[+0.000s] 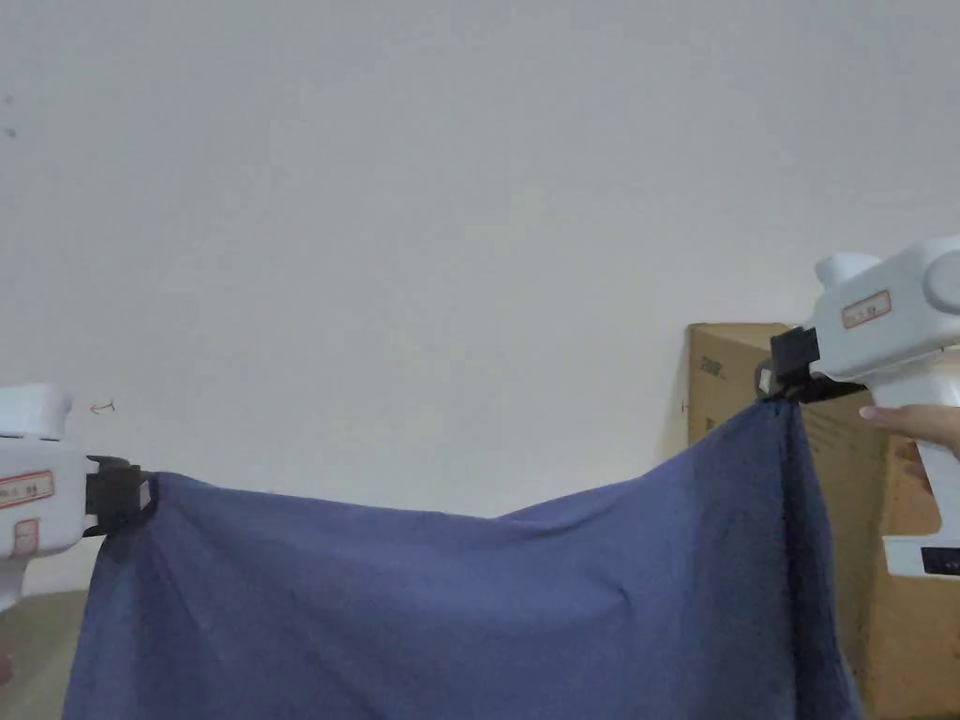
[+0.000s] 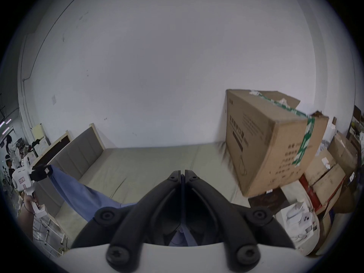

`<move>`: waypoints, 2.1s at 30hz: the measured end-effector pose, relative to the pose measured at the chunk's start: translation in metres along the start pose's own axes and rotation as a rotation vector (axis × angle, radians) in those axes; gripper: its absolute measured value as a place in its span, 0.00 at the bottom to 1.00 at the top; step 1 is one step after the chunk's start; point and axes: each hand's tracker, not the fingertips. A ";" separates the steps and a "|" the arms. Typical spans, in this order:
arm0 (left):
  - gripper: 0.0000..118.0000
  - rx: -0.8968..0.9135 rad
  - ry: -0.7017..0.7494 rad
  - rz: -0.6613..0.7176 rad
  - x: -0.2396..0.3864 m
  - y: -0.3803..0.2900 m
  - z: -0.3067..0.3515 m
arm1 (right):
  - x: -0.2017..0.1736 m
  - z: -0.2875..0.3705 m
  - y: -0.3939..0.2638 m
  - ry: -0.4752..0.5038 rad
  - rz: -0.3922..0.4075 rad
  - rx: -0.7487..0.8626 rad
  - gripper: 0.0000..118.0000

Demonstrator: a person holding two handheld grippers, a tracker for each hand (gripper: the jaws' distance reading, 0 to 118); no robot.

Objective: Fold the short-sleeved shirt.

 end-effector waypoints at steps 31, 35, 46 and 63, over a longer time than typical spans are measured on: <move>0.04 -0.199 0.009 0.142 -0.016 -0.205 -0.213 | 0.044 -0.180 -0.175 -0.070 -0.064 -0.189 0.01; 0.04 -0.339 -0.004 0.065 -0.016 -0.324 -0.147 | 0.055 -0.152 -0.344 -0.026 -0.080 -0.447 0.01; 0.04 -0.458 -0.008 -0.076 -0.023 -0.423 0.050 | 0.086 0.025 -0.511 0.006 -0.149 -0.630 0.01; 0.77 -0.567 -0.088 -0.098 -0.037 -0.448 0.146 | 0.067 0.086 -0.490 -0.077 -0.174 -0.563 0.84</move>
